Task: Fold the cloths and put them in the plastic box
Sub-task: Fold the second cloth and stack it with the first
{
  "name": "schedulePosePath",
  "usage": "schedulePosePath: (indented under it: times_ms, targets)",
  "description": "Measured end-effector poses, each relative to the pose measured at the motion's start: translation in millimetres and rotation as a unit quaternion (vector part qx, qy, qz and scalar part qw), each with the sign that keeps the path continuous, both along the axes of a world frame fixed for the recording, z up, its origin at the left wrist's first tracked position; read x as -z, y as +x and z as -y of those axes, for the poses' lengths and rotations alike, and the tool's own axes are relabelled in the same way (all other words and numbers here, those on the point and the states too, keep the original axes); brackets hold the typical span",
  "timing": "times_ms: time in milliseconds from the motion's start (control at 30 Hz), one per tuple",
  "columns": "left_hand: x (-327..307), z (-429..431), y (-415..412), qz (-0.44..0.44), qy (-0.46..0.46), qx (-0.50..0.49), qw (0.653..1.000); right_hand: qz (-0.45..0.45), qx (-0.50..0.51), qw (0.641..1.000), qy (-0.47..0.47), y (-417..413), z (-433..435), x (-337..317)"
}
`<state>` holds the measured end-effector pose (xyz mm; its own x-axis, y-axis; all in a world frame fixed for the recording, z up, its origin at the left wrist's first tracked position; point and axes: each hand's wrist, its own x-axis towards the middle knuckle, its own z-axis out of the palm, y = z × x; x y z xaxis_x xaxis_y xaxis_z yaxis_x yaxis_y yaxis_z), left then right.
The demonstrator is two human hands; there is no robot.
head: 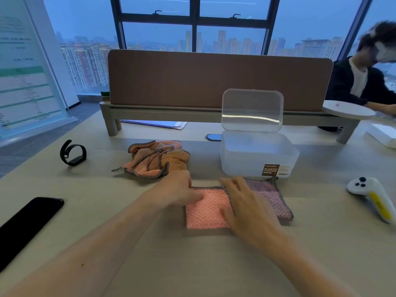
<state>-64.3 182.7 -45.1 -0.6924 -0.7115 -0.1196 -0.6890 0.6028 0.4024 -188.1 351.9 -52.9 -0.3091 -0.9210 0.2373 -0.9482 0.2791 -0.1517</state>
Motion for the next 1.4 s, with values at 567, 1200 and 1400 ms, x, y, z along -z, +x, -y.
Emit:
schedulePosePath:
  times_ms: [567, 1200, 1400]
  targets:
    - [-67.6, -26.8, -53.4, -0.347, 0.487, 0.007, 0.802, 0.708, 0.044, 0.688, -0.154, -72.2, -5.7, -33.1]
    - [26.5, -68.5, -112.0, -0.302, 0.125, -0.074, 0.942, 0.294, 0.177, 0.936, -0.076, -129.2, -33.3, 15.7]
    - [33.9, -74.0, -103.8, -0.272, -0.099, 0.075, 0.954, -0.025, 0.144, 0.985, -0.091, -108.5, -39.8, -3.2]
